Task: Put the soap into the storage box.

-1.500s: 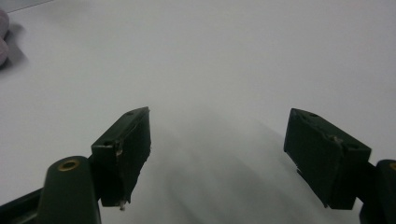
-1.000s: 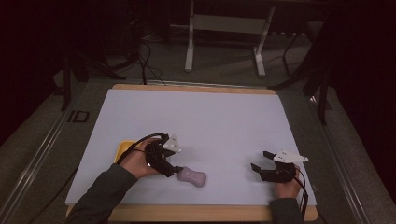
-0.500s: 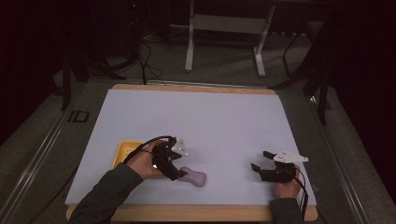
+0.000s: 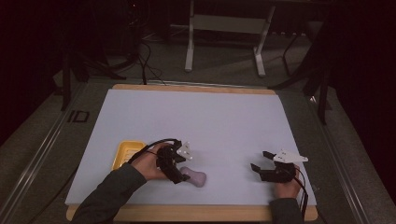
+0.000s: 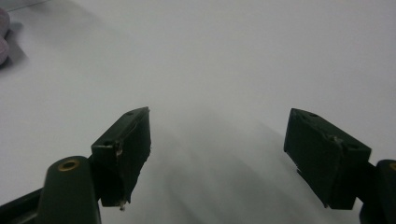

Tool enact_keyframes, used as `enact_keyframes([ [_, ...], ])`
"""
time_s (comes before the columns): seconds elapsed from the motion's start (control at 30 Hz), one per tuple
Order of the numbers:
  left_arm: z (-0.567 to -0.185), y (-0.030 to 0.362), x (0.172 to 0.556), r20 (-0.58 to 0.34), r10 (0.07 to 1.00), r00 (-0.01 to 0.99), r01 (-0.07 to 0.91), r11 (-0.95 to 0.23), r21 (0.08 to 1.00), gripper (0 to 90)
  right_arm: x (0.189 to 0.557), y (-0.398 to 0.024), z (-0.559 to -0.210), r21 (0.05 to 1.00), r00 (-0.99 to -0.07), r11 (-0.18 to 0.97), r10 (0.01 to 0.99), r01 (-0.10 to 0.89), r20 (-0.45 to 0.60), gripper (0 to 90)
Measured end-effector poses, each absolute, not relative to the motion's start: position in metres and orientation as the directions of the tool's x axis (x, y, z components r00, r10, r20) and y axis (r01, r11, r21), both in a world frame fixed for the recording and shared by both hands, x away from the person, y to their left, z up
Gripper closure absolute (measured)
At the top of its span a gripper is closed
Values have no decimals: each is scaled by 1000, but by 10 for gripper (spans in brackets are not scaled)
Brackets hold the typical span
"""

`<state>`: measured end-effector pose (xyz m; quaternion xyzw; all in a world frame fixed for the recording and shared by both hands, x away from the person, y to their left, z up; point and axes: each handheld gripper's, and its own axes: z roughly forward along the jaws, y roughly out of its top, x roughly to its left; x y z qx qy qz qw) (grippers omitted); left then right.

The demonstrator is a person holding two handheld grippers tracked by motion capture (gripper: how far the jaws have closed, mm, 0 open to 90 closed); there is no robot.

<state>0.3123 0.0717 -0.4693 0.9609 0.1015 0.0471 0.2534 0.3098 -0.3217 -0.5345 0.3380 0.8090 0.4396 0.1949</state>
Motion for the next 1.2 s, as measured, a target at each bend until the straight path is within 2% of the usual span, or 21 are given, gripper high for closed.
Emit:
enact_keyframes([
  [0.3, -476, 62, 310, 38, 199, 979, 155, -858, 489, 239, 310, -321, -535, 842, -697, 388, 716, 375, -19, 225],
  [0.53, -480, 56, 310, 31, 184, 982, 147, -865, 479, 187, 310, -321, -535, 841, -698, 390, 715, 376, -20, 225],
  [1.2, -496, 40, 309, 14, 126, 992, 106, -888, 447, 169, 311, -320, -535, 836, -702, 398, 711, 377, -22, 225],
])
